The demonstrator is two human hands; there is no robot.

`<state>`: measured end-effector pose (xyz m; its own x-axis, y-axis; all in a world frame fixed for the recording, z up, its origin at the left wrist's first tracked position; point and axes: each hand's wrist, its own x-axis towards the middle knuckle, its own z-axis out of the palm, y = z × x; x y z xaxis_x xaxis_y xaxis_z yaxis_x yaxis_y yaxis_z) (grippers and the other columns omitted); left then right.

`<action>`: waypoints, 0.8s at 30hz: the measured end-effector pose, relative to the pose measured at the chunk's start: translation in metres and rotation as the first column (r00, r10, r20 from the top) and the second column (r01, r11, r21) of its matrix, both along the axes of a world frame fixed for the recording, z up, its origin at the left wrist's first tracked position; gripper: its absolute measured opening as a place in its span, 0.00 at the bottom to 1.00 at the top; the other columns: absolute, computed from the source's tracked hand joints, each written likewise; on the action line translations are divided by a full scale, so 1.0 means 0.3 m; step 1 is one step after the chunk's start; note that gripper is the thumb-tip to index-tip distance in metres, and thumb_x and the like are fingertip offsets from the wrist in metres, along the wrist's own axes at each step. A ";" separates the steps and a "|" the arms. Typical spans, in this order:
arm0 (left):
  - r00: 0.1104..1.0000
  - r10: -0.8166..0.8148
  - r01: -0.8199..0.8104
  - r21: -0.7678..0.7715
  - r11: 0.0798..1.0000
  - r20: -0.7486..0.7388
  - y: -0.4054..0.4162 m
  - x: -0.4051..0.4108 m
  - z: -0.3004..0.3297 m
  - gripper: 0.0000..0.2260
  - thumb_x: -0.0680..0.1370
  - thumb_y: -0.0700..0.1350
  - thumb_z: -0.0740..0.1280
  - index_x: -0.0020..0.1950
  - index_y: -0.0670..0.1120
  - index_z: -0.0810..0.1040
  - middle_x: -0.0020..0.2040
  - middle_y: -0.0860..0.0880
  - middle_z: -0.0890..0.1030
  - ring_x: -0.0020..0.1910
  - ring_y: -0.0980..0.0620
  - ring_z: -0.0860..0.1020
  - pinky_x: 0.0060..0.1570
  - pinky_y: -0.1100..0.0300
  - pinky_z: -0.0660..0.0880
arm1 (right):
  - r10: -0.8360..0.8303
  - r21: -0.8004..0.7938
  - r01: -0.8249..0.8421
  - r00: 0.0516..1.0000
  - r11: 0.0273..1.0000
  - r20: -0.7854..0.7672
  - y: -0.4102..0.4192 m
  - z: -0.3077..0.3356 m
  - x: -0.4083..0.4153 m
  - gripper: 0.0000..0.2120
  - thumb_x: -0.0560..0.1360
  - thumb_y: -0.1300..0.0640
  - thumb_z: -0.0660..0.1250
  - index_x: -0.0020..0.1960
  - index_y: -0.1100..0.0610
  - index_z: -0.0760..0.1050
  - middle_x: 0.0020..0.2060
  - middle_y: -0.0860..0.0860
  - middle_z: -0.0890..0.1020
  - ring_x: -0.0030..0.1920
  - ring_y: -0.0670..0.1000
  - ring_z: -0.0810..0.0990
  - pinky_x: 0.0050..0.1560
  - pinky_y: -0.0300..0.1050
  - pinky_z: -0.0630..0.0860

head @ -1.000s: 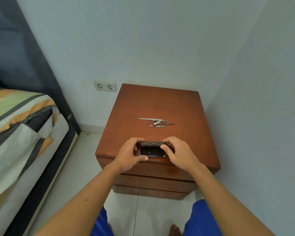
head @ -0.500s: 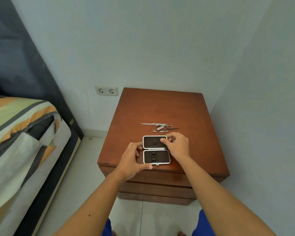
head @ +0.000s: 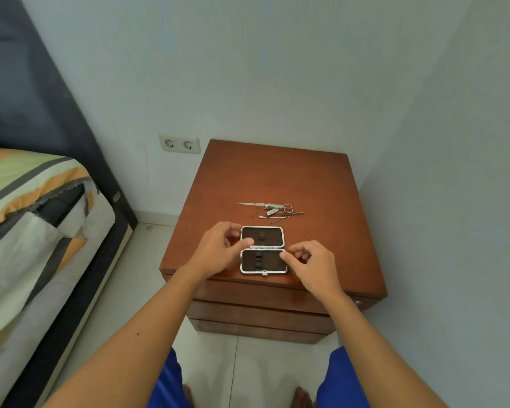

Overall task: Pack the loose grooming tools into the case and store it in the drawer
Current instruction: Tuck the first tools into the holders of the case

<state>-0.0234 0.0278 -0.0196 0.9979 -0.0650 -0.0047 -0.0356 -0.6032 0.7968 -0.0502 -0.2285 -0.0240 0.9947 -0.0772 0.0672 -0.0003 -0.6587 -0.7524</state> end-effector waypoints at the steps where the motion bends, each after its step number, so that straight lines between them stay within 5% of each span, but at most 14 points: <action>1: 0.999 0.037 -0.037 0.020 0.999 0.008 -0.009 0.029 0.005 0.18 0.80 0.55 0.75 0.66 0.50 0.81 0.58 0.51 0.83 0.42 0.56 0.78 0.45 0.59 0.77 | 0.019 -0.023 -0.019 1.000 1.000 -0.011 -0.002 -0.001 -0.021 0.09 0.73 0.45 0.78 0.49 0.48 0.85 0.42 0.44 0.81 0.45 0.45 0.78 0.46 0.40 0.75; 5: 0.998 0.059 -0.062 0.176 0.982 0.024 -0.044 0.109 0.000 0.11 0.81 0.54 0.73 0.62 0.53 0.84 0.55 0.54 0.83 0.55 0.51 0.82 0.55 0.51 0.80 | 0.013 -0.147 -0.020 0.999 0.989 -0.046 0.029 -0.001 -0.071 0.09 0.76 0.44 0.75 0.52 0.47 0.82 0.42 0.44 0.78 0.49 0.47 0.74 0.46 0.41 0.69; 10: 0.996 0.085 -0.089 0.230 0.969 0.027 -0.053 0.100 -0.007 0.03 0.79 0.52 0.76 0.50 0.55 0.84 0.47 0.56 0.82 0.48 0.53 0.80 0.48 0.56 0.75 | -0.025 -0.162 0.019 0.999 0.987 -0.037 0.026 -0.012 -0.061 0.03 0.78 0.50 0.72 0.49 0.48 0.82 0.39 0.43 0.78 0.48 0.49 0.75 0.44 0.41 0.66; 16: 0.998 -0.041 0.050 0.206 0.977 -0.045 0.001 -0.024 -0.018 0.15 0.75 0.50 0.79 0.32 0.51 0.78 0.31 0.56 0.82 0.34 0.57 0.78 0.38 0.57 0.74 | -0.076 -0.141 0.070 0.997 0.987 -0.034 -0.040 -0.017 0.074 0.08 0.75 0.50 0.76 0.38 0.45 0.82 0.34 0.43 0.81 0.45 0.54 0.80 0.47 0.48 0.75; 24: 0.998 -0.041 0.038 0.076 0.996 0.041 -0.018 -0.127 -0.062 0.16 0.74 0.50 0.81 0.33 0.50 0.78 0.33 0.57 0.80 0.44 0.59 0.74 0.40 0.61 0.68 | 0.007 -0.048 -0.009 0.999 0.999 -0.041 -0.008 -0.017 0.203 0.07 0.71 0.48 0.80 0.37 0.44 0.83 0.36 0.42 0.85 0.46 0.52 0.81 0.50 0.51 0.79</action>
<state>-0.0614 0.0224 -0.0382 0.9939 -0.1057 0.0309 -0.0933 -0.6589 0.7464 0.0108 -0.2310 -0.0291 0.9973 -0.0671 0.0303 -0.0249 -0.6944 -0.7191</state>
